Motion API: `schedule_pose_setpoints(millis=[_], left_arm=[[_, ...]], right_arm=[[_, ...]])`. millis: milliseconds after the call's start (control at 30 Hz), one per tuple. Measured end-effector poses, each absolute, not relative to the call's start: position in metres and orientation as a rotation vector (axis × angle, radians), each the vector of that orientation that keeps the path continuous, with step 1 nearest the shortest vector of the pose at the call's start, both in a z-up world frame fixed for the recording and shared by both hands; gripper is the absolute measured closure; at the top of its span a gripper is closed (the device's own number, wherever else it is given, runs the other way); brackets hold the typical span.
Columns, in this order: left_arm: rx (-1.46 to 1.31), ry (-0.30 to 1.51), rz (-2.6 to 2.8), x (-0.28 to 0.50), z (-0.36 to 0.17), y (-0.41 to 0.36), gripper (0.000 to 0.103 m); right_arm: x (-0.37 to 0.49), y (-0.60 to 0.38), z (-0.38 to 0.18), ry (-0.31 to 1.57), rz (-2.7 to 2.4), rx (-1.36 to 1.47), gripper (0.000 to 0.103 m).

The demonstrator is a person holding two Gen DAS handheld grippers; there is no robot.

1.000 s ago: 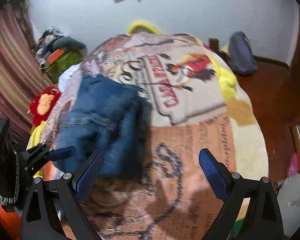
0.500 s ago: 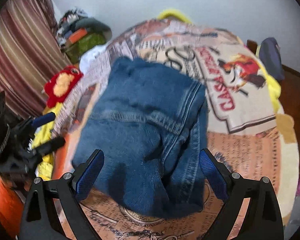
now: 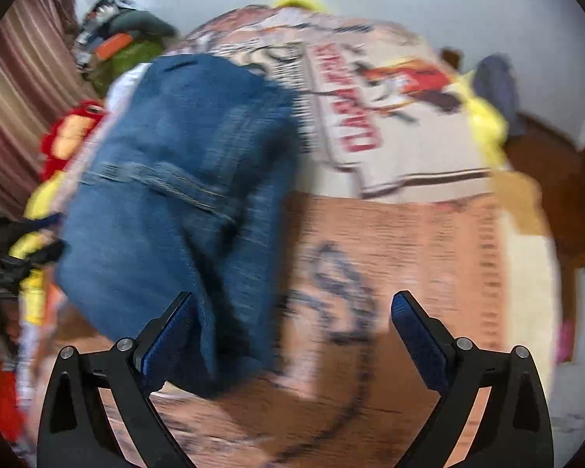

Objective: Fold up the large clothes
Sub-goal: 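Release the jacket with the left gripper and smooth the folded bundle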

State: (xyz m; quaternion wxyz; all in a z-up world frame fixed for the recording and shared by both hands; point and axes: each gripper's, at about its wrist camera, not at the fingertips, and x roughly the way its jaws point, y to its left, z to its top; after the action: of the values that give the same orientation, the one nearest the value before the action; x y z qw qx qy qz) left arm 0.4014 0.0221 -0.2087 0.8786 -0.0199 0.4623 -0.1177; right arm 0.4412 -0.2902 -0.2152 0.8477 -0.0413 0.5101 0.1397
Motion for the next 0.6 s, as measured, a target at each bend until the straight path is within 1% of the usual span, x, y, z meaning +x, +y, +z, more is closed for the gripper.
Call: schedule_pose_setpoints(millis=[67,100,167,300,433,600], left_arm=[[-0.048,0.964,-0.233,0.399,-0.209,0.026,0.0],[-0.068,0.976,-0.239,0.398,-0.209,0.029,0.0],[-0.089,1.0,-0.249,0.398,-0.21,0.032,0.0],[-0.057,0.993,-0.234,0.396,-0.204,0.03,0.0],[0.044,0.953,-0.206,0.396,-0.191,0.023,0.0],[0.076,0.921,-0.194,0.412,-0.186,0.023,0.0]], right_arm=[[0.442,-0.304,-0.226,1.113,0.119,-0.181,0.007],[0.442,-0.312,-0.231,1.145,0.065,-0.206,0.011],[0.442,-0.321,-0.23,1.17,0.111,-0.155,0.012],[0.443,-0.321,-0.198,1.092,0.167,-0.04,0.012],[0.455,-0.296,-0.168,1.036,0.269,0.034,0.012],[0.473,-0.244,-0.156,1.019,0.398,0.049,0.011]])
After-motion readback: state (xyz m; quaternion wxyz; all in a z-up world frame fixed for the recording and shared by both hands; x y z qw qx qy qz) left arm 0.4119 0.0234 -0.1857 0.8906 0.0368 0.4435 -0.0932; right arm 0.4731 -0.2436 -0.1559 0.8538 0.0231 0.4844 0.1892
